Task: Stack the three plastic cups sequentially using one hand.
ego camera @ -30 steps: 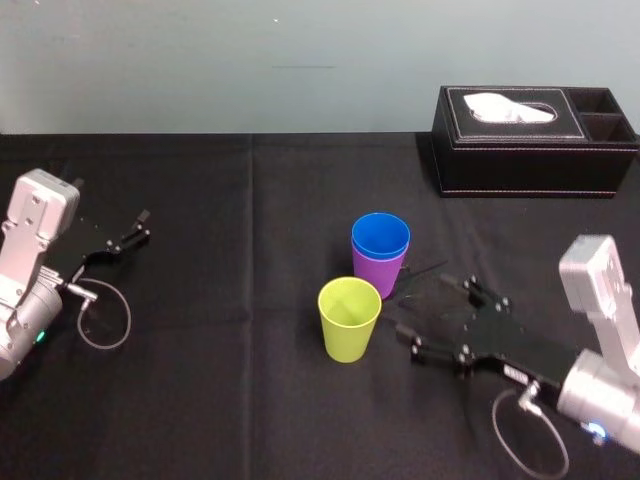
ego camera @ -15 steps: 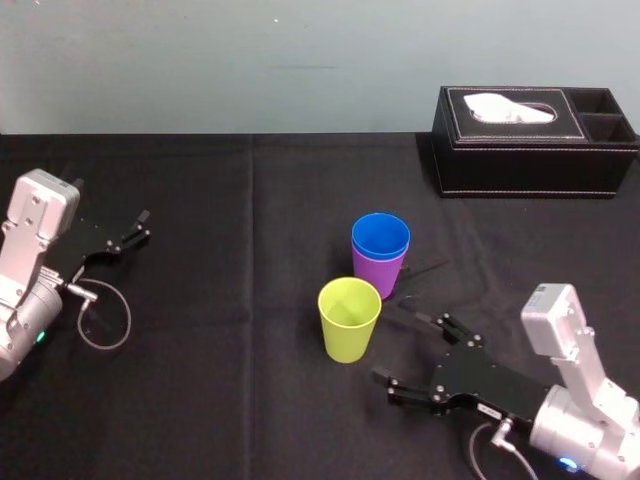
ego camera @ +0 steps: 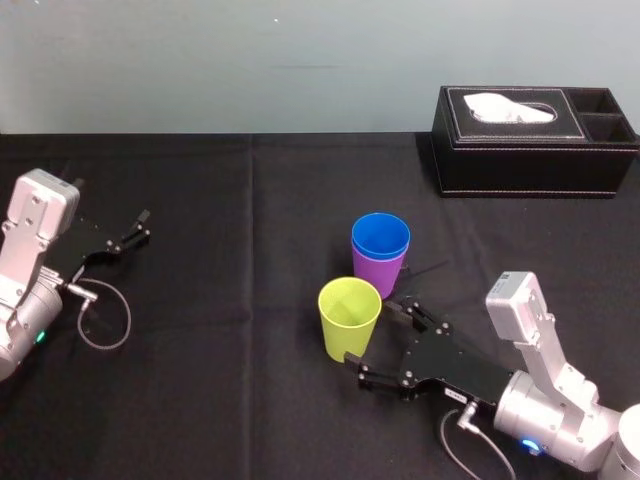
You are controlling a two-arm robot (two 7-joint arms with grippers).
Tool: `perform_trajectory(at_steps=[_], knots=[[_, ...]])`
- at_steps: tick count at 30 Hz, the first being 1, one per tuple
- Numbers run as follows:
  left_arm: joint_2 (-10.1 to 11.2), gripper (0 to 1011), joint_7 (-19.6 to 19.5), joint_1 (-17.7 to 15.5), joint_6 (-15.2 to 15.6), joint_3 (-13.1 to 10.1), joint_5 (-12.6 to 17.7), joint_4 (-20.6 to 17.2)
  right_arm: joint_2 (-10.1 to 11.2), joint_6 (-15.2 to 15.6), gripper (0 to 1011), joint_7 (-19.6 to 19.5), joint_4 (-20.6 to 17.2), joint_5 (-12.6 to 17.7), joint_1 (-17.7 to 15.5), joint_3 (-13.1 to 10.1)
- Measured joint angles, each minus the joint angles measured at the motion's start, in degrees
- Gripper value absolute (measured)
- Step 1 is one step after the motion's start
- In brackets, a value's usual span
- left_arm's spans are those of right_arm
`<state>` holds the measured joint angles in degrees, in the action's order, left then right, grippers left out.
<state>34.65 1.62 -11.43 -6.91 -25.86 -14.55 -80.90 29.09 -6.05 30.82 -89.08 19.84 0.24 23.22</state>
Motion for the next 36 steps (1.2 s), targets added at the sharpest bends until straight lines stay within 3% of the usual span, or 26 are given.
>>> perform_trajectory(at_steps=[20,31,36], knots=[[0.0,1011,0.0,0.0,0.0,0.0,0.0,0.0,-3.87,-0.73,1000,-0.01,4.97,-1.26,4.9,2.57],[0.0,1011,0.0,0.0,0.0,0.0,0.0,0.0,-4.01,-0.84,1000,-0.1,5.21,-1.41,5.09,2.66],[0.0,1011,0.0,0.0,0.0,0.0,0.0,0.0,-3.96,-0.8,920,-0.13,5.1,-1.36,5.01,2.61]])
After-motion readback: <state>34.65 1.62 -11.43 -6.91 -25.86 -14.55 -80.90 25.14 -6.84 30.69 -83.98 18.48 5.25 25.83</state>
